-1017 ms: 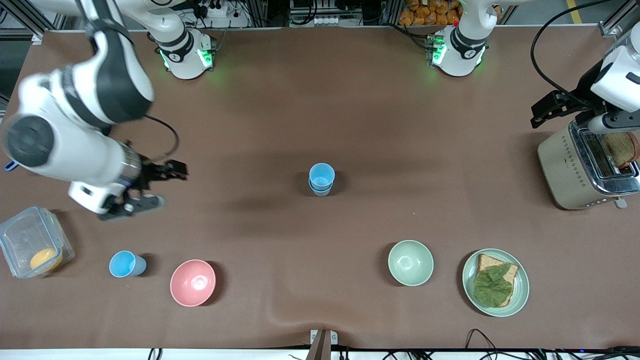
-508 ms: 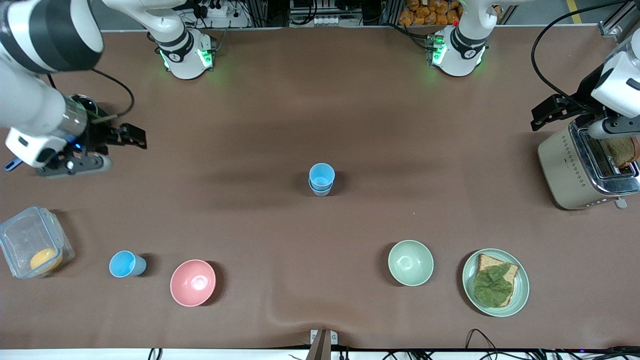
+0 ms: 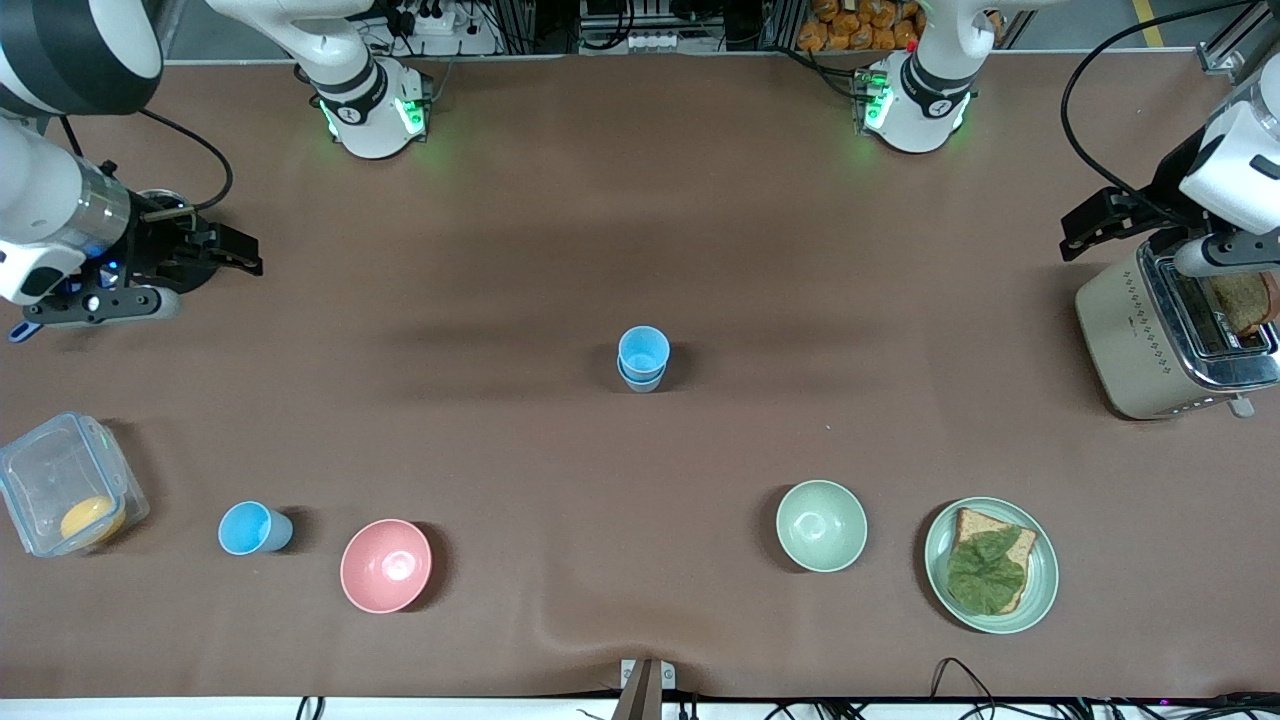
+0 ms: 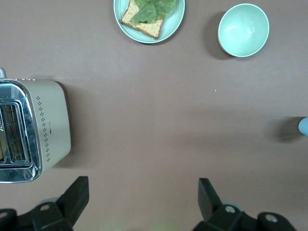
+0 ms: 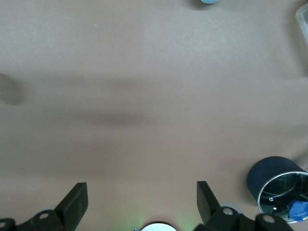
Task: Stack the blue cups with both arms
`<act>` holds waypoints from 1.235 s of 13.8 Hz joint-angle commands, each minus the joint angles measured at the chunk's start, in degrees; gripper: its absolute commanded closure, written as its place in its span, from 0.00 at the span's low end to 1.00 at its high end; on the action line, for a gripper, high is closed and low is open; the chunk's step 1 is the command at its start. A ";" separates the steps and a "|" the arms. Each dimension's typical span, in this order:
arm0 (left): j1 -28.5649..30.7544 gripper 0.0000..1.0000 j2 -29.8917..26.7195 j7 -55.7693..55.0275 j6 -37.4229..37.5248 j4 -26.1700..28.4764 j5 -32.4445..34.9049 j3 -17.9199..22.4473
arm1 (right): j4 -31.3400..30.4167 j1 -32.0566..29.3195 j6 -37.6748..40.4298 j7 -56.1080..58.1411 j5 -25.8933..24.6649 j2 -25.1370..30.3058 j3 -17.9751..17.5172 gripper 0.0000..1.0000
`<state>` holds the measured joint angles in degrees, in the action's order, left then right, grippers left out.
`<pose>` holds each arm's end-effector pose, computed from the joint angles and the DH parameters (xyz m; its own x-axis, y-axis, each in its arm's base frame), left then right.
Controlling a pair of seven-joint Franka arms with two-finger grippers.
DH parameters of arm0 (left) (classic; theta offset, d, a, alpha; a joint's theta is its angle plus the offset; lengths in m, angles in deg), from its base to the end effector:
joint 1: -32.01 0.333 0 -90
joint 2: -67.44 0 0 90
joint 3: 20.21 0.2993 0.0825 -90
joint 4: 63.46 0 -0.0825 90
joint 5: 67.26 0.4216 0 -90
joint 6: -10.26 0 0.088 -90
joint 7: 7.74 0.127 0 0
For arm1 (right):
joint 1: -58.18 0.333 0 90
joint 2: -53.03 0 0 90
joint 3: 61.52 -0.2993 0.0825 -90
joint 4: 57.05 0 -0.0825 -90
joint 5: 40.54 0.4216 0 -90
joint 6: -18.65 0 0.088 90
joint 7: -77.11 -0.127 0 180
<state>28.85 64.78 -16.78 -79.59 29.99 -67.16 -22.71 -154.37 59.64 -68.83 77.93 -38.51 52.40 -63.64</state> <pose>0.5743 -0.0572 0.5840 0.9981 0.0591 -0.0157 0.0590 -0.9982 -0.0063 0.5768 0.0407 0.5140 0.9804 0.0773 -0.1812 0.0715 -0.9967 -0.0381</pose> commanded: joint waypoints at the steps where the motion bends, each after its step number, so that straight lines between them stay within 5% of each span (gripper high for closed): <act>1: 0.00 0.00 0.64 1.39 1.26 -1.61 -0.46 0.04 | -0.32 -1.02 1.43 -0.29 -0.10 1.42 -0.52 0.00; 17: -0.09 0.00 1.43 1.39 5.48 -5.48 2.70 -0.22 | 5.47 -0.85 4.25 0.59 0.16 0.90 2.55 0.00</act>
<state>28.91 65.33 -16.77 -75.81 26.28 -65.68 -22.67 -150.79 59.45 -65.27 77.84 -38.50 52.85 -61.12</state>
